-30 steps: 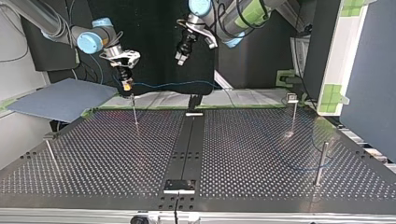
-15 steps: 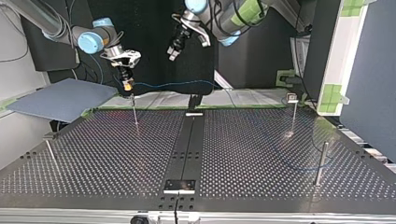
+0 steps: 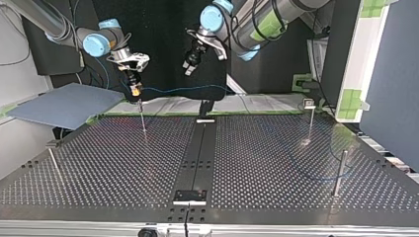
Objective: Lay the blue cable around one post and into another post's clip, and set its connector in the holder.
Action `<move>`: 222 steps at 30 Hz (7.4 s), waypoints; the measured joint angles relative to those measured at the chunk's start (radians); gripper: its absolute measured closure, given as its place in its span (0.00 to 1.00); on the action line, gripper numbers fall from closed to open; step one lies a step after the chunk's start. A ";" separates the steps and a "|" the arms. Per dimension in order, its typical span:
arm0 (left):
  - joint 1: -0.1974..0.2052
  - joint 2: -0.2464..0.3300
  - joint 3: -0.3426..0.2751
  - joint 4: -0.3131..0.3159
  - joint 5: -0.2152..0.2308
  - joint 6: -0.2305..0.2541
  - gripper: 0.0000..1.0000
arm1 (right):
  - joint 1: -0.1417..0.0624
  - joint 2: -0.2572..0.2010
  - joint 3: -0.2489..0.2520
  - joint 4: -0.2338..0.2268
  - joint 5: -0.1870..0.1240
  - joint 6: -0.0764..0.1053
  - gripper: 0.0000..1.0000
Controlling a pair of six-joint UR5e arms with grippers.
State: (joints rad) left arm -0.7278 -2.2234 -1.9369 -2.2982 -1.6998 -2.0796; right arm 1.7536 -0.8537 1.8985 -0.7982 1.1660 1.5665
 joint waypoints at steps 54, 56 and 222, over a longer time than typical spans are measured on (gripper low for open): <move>-0.068 -0.264 0.344 -0.100 -0.094 -0.066 0.00 | 0.014 0.000 0.000 -0.015 -0.119 0.036 1.00; -0.074 -0.275 0.357 -0.107 -0.103 -0.066 0.00 | 0.015 0.000 0.000 -0.015 -0.126 0.036 1.00; -0.150 -0.548 0.954 -0.356 -0.268 -0.042 1.00 | -0.160 0.059 -0.062 -0.030 -0.113 0.208 1.00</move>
State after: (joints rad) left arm -0.8775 -2.7714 -0.9832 -2.6542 -1.9681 -2.1214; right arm 1.5940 -0.7944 1.8364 -0.8278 1.0529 1.7746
